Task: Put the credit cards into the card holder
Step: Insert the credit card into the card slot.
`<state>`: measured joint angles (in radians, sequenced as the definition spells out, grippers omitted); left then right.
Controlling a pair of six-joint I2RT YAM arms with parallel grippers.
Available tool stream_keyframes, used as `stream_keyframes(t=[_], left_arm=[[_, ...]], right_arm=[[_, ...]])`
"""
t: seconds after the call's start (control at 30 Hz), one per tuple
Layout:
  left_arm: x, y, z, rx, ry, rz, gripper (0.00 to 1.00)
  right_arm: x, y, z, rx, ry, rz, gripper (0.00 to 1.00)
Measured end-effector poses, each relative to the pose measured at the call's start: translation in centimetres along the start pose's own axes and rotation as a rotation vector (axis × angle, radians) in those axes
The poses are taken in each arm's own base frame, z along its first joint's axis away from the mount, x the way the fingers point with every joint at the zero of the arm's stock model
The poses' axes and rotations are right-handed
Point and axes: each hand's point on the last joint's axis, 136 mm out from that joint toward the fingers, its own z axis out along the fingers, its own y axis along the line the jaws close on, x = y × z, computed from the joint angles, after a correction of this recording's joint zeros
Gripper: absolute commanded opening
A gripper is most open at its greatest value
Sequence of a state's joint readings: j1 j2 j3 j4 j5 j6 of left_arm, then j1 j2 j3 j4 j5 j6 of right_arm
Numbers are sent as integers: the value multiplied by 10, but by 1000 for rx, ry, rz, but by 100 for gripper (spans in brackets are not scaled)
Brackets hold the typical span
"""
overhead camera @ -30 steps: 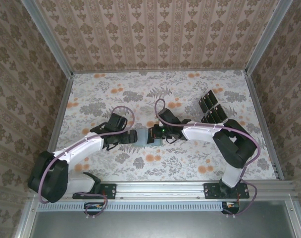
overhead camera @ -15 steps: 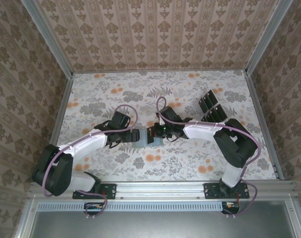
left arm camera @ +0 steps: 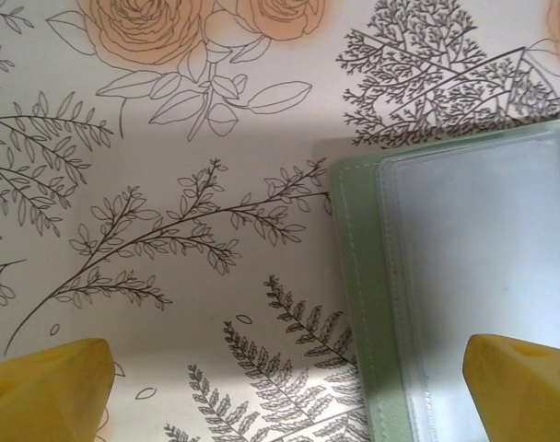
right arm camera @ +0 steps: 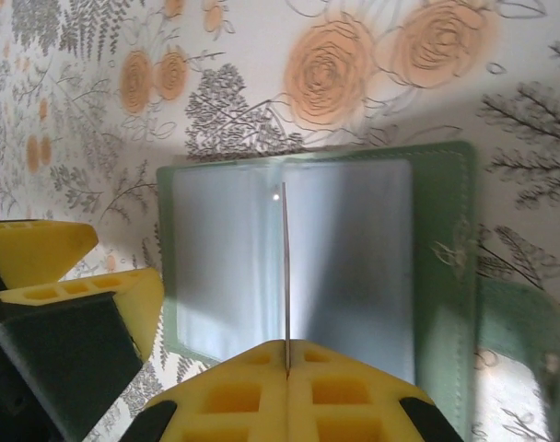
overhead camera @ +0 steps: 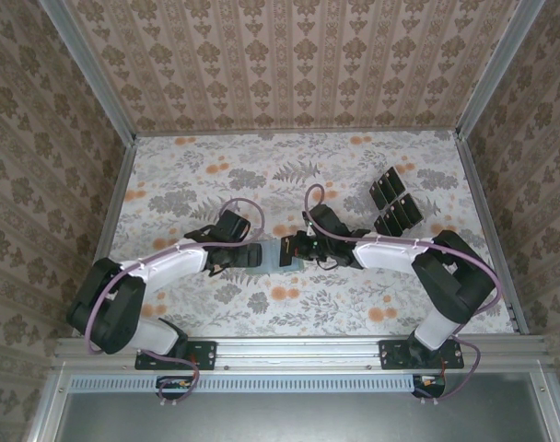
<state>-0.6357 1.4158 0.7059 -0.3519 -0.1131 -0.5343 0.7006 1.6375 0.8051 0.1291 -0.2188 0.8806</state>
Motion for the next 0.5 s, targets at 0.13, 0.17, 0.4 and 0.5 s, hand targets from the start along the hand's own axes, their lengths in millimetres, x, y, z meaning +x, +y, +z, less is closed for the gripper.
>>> stream_keyframes(t=[0.13,0.17,0.4,0.5], left_arm=[[2,3,3,-29,3,16,100],[2,4,4,-34,2,17,100],[5,9,9,-70,11,27,100],[7,12,10,-82,13,30,100]], right_arm=[[-1,-3,-1,0,-24,13,0],[-3,-3,-2,-2,-33,13,0],[-7,2,-2,-32,-80,9,0],[-8,6,-2,-56,-101,8,0]])
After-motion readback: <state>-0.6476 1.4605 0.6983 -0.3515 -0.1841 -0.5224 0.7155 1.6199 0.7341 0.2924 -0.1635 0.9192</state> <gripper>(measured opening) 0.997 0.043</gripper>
